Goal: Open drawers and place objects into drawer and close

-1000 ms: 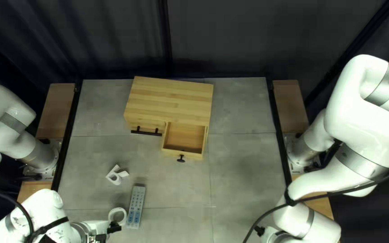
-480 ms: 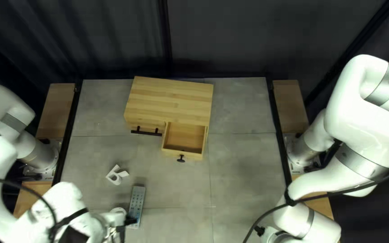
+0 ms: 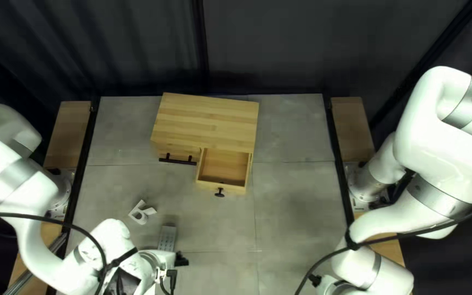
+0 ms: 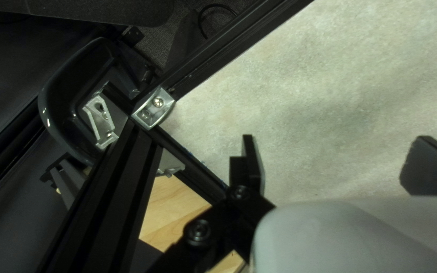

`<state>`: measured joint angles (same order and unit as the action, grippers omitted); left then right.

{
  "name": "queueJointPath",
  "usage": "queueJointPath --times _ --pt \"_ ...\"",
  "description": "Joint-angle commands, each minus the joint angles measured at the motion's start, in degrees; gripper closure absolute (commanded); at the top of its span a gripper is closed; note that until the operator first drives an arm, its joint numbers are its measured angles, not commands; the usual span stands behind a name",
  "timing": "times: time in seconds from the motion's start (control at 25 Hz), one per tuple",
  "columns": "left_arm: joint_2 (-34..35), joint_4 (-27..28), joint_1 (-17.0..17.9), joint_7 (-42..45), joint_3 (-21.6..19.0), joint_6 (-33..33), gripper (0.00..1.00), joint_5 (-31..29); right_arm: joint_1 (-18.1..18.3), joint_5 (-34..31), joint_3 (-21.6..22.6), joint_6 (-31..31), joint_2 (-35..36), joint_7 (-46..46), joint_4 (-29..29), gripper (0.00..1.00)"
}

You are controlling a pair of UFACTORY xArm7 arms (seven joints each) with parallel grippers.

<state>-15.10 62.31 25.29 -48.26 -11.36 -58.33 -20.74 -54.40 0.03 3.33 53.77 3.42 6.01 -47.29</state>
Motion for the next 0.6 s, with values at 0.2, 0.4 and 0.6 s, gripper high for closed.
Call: queueJointPath --times 0.2,0.4,0.6 --pt "0.26 -5.69 -0.64 -1.64 0.61 5.61 0.0 -3.36 0.0 0.0 0.0 0.0 0.0 0.0 0.0 0.0" --pt "-0.03 -7.9 -1.53 -1.78 1.45 8.88 0.0 -4.58 0.0 0.0 0.0 0.0 0.0 0.0 0.0 0.0" --pt "0.13 -9.31 -2.35 -2.18 2.05 10.52 0.0 -4.91 0.0 0.0 0.0 0.0 0.0 0.0 0.0 0.0"
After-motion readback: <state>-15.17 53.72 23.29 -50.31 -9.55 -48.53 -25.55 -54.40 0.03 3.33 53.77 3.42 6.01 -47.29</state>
